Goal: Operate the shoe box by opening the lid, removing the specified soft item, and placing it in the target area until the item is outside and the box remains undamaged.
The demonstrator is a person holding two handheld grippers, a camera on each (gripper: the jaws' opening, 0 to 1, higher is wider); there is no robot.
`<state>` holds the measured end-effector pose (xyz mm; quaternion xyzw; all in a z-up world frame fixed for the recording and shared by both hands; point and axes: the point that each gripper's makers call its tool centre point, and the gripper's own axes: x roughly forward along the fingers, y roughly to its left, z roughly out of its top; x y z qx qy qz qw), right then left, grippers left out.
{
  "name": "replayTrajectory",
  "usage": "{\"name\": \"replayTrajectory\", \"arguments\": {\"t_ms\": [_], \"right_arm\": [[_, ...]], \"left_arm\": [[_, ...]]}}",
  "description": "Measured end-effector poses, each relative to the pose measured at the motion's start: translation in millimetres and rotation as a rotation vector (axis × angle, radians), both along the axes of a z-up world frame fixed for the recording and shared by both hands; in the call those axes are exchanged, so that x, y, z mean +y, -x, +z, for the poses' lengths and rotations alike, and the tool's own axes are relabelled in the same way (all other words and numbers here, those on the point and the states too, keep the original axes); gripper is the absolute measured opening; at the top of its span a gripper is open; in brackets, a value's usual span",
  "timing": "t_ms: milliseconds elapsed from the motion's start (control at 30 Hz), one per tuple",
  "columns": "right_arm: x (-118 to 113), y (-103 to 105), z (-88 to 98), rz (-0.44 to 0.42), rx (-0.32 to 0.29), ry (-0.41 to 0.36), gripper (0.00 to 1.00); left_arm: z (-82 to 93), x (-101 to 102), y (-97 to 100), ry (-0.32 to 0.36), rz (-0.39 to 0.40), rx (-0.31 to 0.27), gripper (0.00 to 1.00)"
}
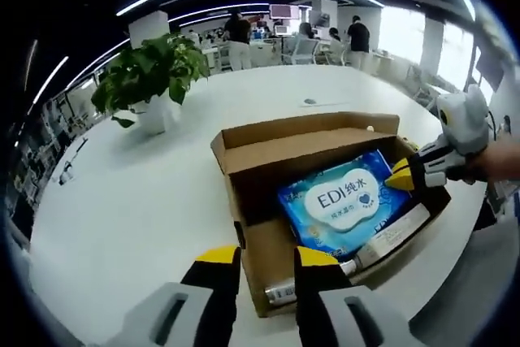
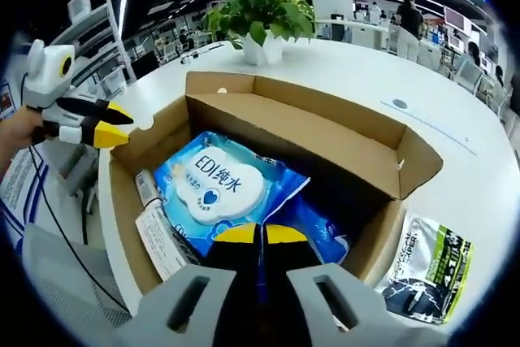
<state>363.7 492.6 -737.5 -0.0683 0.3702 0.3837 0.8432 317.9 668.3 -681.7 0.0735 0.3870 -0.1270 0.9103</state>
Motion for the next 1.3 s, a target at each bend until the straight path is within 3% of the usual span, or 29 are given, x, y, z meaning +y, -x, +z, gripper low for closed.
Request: {"name": "replayTrajectory", "arguments": {"t_ms": [200, 467, 700, 867, 933, 1000, 1133, 1300], "right_arm": [[0, 1, 0.4, 0.006, -0.012, 0.006, 0.00], [0, 0, -0.1, 0.006, -0.012, 0.006, 0.00], [0, 0, 0.0, 0.006, -0.013, 0.003, 0.00], [0, 1, 0.7, 0.020, -0.031, 0.006, 0.00], [1, 1, 0.4, 0.025, -0.037, 0.010, 0.00], [1, 2, 0.4, 0.026, -0.035, 0.007, 0.00], [1, 2, 0.4, 0.027, -0.034, 0.005, 0.00], [1, 3, 0.0, 0.032, -0.045, 0.003, 0.00]], "left_arm": [[-9.9, -16, -9.3, 0.006, -0.059, 0.029, 0.27], [-39.5, -29, -12.7, 0.049, -0.104, 0.140, 0.27], [-61.6, -34, -13.0, 0.093, -0.087, 0.244, 0.25], [-64.9, -41, -15.2, 0.130, -0.097, 0.278, 0.23], [-70.9, -39, -15.4, 0.139, -0.058, 0.309, 0.23], [-72.9, -43, -15.9, 0.136, -0.094, 0.309, 0.21], [-75.9, -48, -16.0, 0.158, -0.090, 0.331, 0.19], [-80.2, -49, -15.9, 0.121, -0.106, 0.332, 0.12]]}}
